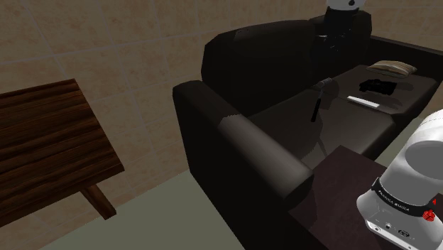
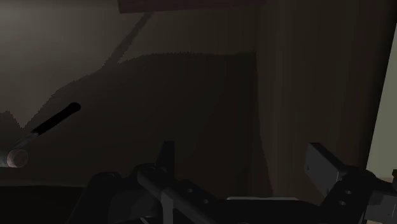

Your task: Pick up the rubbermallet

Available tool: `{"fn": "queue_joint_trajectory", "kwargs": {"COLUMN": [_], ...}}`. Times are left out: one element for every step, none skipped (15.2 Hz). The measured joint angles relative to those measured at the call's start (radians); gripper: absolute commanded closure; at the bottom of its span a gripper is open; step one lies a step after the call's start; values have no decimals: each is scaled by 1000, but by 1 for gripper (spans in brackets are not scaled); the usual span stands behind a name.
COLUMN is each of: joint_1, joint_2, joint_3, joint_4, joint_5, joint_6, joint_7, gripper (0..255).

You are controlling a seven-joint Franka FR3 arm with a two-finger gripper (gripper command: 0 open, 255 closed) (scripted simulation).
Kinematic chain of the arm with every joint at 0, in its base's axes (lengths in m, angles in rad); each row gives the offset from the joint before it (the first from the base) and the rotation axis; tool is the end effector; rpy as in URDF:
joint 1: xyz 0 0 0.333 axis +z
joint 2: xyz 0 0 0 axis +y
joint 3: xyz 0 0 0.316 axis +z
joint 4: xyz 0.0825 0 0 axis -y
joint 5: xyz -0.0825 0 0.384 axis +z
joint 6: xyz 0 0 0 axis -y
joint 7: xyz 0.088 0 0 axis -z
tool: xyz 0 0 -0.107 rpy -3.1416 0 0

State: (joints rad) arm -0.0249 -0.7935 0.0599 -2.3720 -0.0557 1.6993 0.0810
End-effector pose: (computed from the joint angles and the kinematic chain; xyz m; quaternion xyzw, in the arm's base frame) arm 0.3176 0.0114 0.5972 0.9966 -0.0286 0.0622 0.0461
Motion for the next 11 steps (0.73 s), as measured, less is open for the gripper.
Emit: {"fn": "queue_joint_trajectory", "kwargs": {"joint_1": [0, -6, -16, -26, -39, -52, -62, -73, -84, -96, -109], "joint_2": [0, 9, 29, 45, 64, 84, 108, 116, 144, 178, 207], "joint_3": [0, -6, -13, -23, -36, -52, -59, -70, -82, -96, -115], "joint_4": [0, -2, -3, -3, -5, -12, -3, -13, -6, 10, 8], "joint_5": [0, -1, -2, -3, -4, -8, -5, -4, -4, -4, -4], "joint_6": [0, 14, 39, 62, 88, 122, 144, 169, 197, 221, 258], "joint_7": [0, 3, 11, 19, 24, 27, 40, 49, 56, 60, 60], "gripper": [0, 0, 0, 0, 0, 0, 0, 0, 0, 0, 0]}}
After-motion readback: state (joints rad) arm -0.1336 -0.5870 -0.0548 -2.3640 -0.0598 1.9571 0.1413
